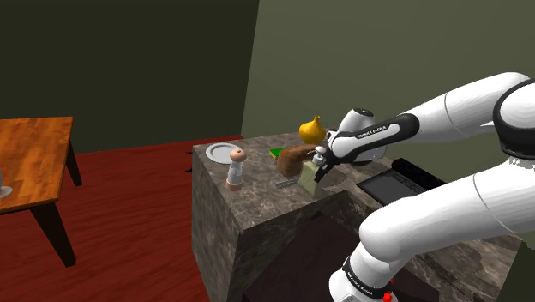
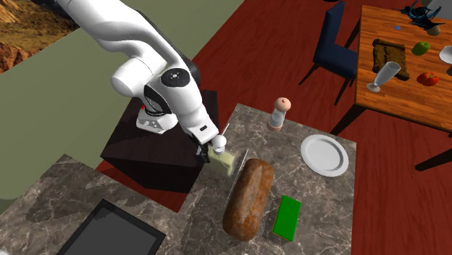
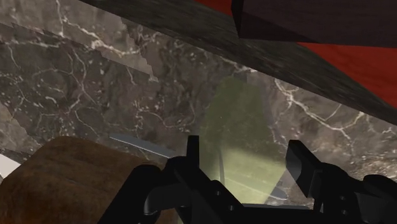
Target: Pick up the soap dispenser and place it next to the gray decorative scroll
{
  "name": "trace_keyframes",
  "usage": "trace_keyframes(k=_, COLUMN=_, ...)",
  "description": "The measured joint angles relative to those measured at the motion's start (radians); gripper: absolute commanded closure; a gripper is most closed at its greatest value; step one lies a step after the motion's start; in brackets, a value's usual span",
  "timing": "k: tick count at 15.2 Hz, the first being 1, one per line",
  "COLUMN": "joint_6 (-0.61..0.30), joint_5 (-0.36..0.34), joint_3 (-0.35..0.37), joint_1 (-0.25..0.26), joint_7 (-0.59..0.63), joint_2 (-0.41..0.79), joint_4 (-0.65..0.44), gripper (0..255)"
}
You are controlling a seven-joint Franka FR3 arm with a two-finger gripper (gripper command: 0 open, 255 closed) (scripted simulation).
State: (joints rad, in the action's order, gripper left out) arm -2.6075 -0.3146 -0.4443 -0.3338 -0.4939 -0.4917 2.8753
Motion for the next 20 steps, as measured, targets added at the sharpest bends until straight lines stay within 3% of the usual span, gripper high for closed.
trace_keyframes(k=20, joint_6=0.36, joint_5=0.043, joint_3=0.075, joint_1=0.002, joint_7=0.002, joint_2=-0.208, joint_4=-0.154, gripper=255)
